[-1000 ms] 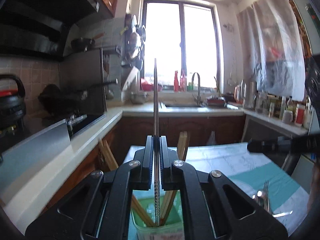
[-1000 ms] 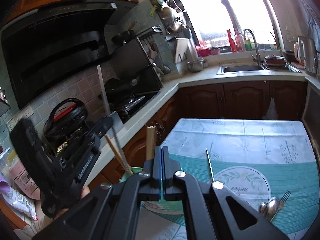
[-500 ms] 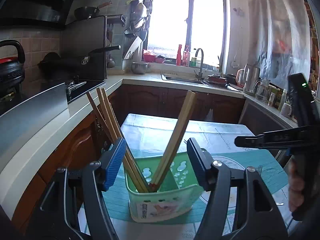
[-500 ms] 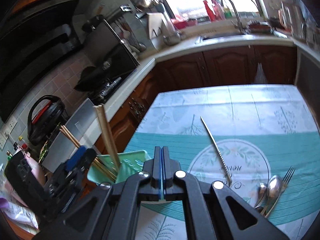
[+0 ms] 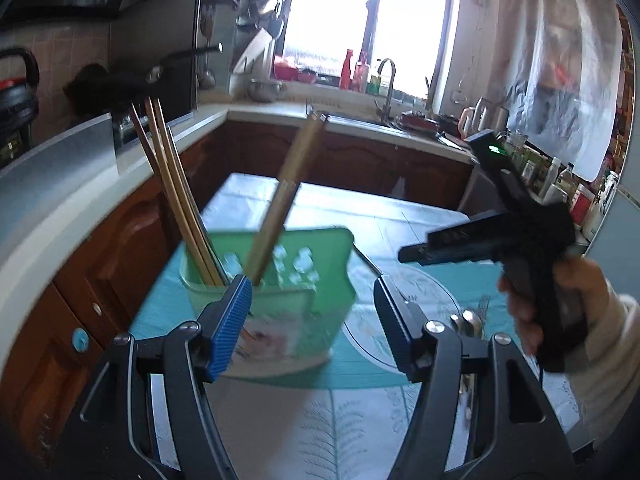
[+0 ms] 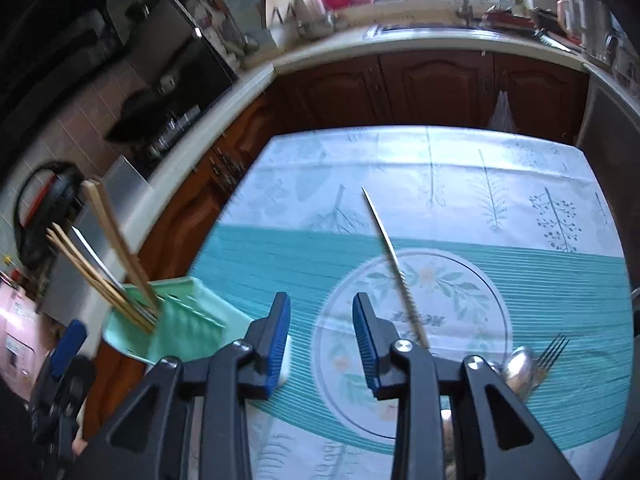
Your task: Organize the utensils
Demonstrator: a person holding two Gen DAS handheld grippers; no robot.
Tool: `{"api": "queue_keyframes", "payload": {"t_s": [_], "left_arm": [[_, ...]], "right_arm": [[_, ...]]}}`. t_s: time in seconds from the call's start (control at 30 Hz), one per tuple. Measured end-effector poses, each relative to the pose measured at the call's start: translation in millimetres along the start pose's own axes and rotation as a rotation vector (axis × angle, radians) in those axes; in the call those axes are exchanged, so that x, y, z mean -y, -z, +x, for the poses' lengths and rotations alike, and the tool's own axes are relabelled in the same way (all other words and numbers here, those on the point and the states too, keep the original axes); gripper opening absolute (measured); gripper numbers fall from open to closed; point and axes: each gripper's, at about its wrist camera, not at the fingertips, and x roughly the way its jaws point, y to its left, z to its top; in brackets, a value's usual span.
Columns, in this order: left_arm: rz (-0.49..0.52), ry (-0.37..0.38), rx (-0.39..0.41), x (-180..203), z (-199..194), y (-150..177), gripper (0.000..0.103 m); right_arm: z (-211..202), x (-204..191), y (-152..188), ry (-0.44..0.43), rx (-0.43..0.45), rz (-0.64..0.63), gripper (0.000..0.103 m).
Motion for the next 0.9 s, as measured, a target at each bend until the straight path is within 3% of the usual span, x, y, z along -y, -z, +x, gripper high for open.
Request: {"api": "queue_keyframes", "payload": {"t_s": [0.3,0.7,0.9], "left_arm": [[-0.084,0.037,-0.076,-4,28,29,0.061],[-0.074,0.048,-0.058,-2,34,40,0.061],[-0.095,0.053,-0.064,-6,34,39,0.061]], "right_arm": [[65,29,-24,0.113,-0.226,-0.046,0.032],[129,35,-53,0.184,-0.385,-0.082,0.032],[144,33,-59,0.215,-0.452,-0.118,0.021]]}}
